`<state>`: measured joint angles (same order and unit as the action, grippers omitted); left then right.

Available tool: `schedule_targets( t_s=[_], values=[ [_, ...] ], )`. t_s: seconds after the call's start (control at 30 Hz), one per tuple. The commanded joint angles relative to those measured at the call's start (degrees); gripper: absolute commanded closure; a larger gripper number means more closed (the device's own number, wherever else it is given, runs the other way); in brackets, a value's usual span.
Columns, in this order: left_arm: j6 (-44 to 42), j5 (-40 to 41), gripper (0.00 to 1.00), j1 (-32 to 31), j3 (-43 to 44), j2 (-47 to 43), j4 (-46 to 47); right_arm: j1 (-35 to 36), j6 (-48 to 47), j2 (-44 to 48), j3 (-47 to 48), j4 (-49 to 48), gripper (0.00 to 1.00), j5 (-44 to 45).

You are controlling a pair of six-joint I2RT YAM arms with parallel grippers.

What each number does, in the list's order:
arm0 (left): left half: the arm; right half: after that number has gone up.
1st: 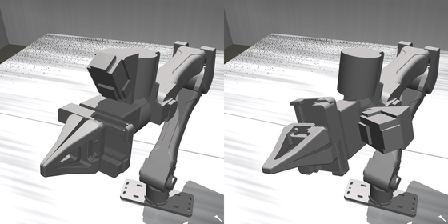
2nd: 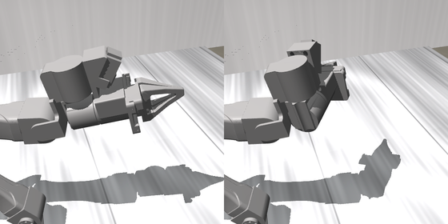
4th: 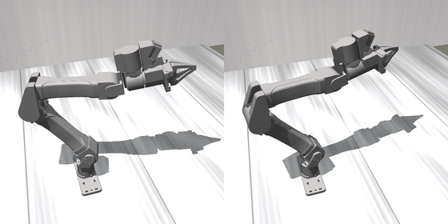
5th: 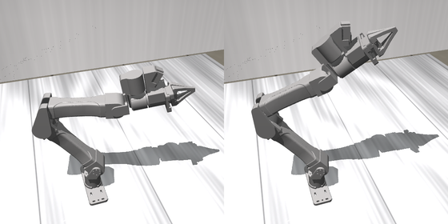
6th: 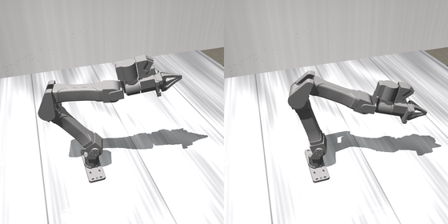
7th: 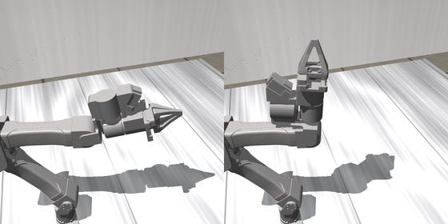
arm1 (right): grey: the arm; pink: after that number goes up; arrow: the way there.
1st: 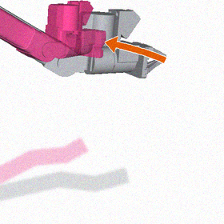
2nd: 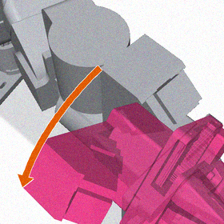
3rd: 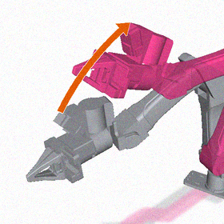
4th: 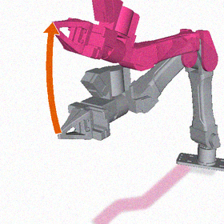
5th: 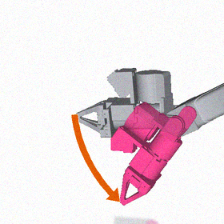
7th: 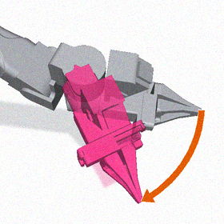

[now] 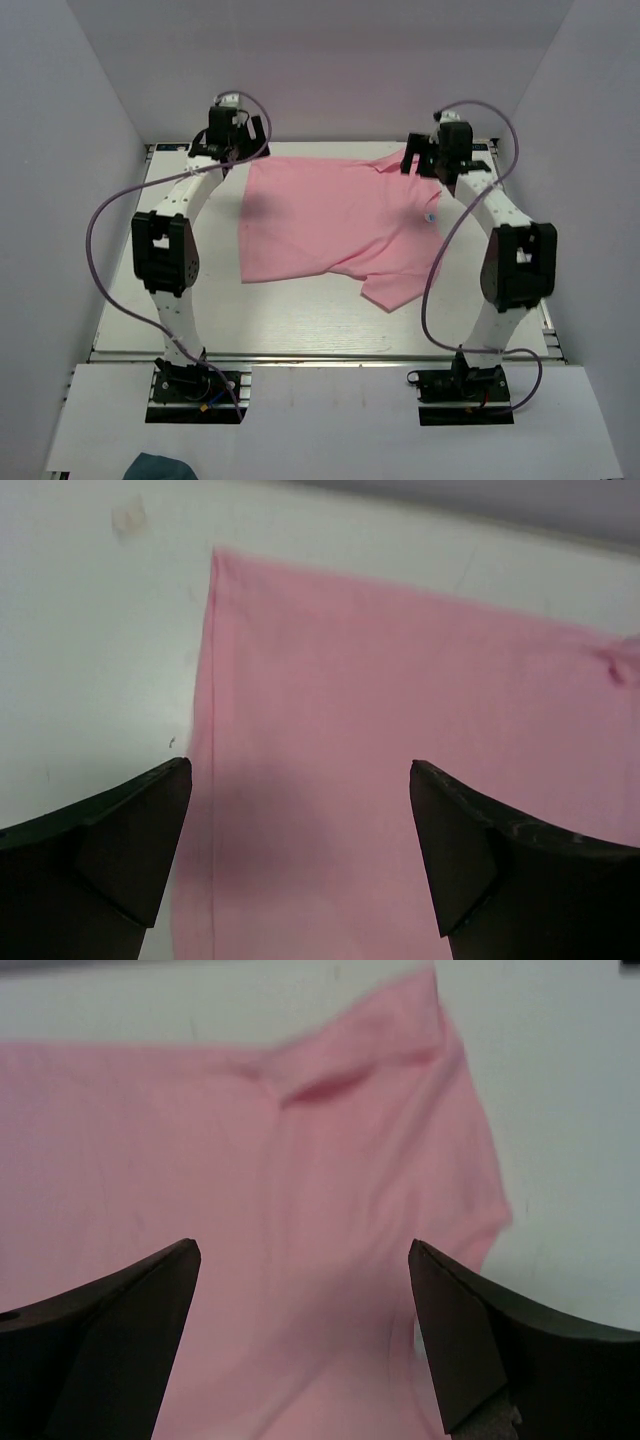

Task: Fold and stack the t-shirts
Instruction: Flatten out the tshirt

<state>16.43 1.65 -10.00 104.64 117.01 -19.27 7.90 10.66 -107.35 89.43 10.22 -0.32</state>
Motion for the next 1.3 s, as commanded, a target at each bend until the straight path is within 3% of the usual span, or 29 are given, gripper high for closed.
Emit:
schedule_targets(
  t_s=[0.0, 0.13, 0.23, 0.43, 0.7, 1.27],
  values=[
    [5.79, -0.69, 0.00, -0.64, -10.65, -6.43, -13.33, 0.62, 3.66, 8.88, -12.50, 2.09, 0.10, -2.39],
    [8.01, 0.46, 0.00, -0.64, -30.05, -15.92, -12.20, 1.50, 5.25, 13.83, -21.30, 6.03, 0.10, -4.95],
    [8.01, -2.78, 0.00, -0.64, -38.68, -21.19, -9.67, 3.08, 5.43, 15.50, -26.31, 7.71, 0.10, -8.46],
    [8.01, -10.53, 0.04, -1.16, -46.98, -25.25, -2.27, 5.72, 5.87, 21.91, -35.02, 7.01, 0.10, -10.85],
    [6.95, -9.38, 0.04, -1.69, -45.67, -25.25, 0.19, 8.88, 5.08, 26.13, -41.52, 6.75, 0.10, -8.74],
    [5.90, -0.95, 0.07, -1.07, -34.24, -10.32, 3.26, 9.41, 7.10, 21.92, -42.49, 4.02, 0.10, -8.21]
  ],
)
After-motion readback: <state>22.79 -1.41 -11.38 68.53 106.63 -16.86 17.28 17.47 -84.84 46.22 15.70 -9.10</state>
